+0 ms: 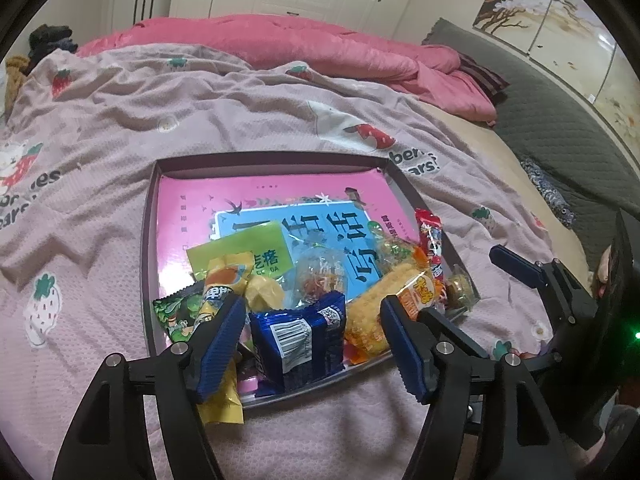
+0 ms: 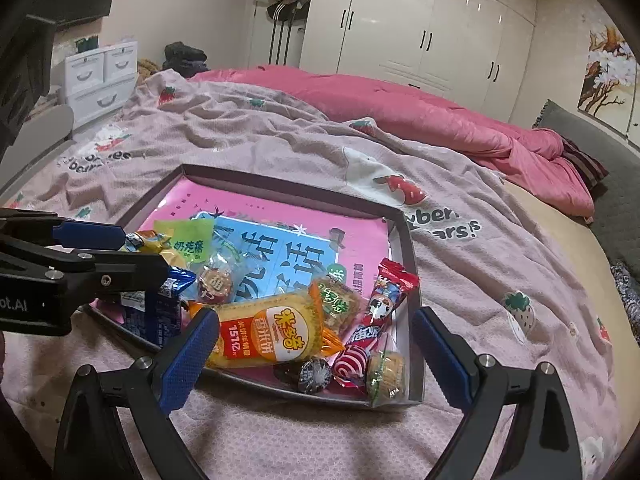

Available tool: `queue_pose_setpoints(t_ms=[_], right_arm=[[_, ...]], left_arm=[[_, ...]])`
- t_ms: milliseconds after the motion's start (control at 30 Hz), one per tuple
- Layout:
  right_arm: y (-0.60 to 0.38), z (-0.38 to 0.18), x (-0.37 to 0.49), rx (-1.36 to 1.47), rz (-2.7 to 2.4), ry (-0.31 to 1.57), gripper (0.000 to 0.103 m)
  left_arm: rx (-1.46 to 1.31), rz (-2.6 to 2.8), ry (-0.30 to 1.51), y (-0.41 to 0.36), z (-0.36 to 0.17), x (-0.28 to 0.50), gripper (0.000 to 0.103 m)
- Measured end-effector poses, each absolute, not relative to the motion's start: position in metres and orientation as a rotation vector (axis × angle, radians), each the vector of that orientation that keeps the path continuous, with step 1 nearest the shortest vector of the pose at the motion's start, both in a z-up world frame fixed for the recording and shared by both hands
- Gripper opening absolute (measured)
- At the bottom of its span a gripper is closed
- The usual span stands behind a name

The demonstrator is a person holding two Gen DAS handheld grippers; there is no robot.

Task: Organize snacks
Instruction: 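Open both tools to release the snacks and lift them out of the tray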

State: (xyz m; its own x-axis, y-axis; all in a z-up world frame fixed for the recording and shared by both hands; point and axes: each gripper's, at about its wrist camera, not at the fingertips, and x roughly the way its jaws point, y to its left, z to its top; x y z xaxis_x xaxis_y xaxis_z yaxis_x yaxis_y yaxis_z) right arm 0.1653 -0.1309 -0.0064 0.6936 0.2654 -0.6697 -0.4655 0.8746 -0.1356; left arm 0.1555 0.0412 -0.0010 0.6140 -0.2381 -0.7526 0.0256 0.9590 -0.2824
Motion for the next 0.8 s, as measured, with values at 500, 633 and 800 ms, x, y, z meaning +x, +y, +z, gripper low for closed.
queue_pose_setpoints(t_ms=[500, 633, 800], right_arm=[[-0.146, 0.006, 0.144, -0.233, 0.433, 0.687, 0.099], [-0.148, 0.015, 0.132, -0.243, 0.423, 0.646, 0.099], [-0.152, 0.024, 0.121, -0.234, 0.425, 0.621, 0.099]], left_arm=[[-0.213, -0.116, 0.857, 0.036, 0.018, 0.131, 0.078], [-0.203, -0.105, 0.852, 0.034, 0.021, 0.122, 0.078], [-0.190, -0.092, 0.850, 0.030, 0.021, 0.109, 0.078]])
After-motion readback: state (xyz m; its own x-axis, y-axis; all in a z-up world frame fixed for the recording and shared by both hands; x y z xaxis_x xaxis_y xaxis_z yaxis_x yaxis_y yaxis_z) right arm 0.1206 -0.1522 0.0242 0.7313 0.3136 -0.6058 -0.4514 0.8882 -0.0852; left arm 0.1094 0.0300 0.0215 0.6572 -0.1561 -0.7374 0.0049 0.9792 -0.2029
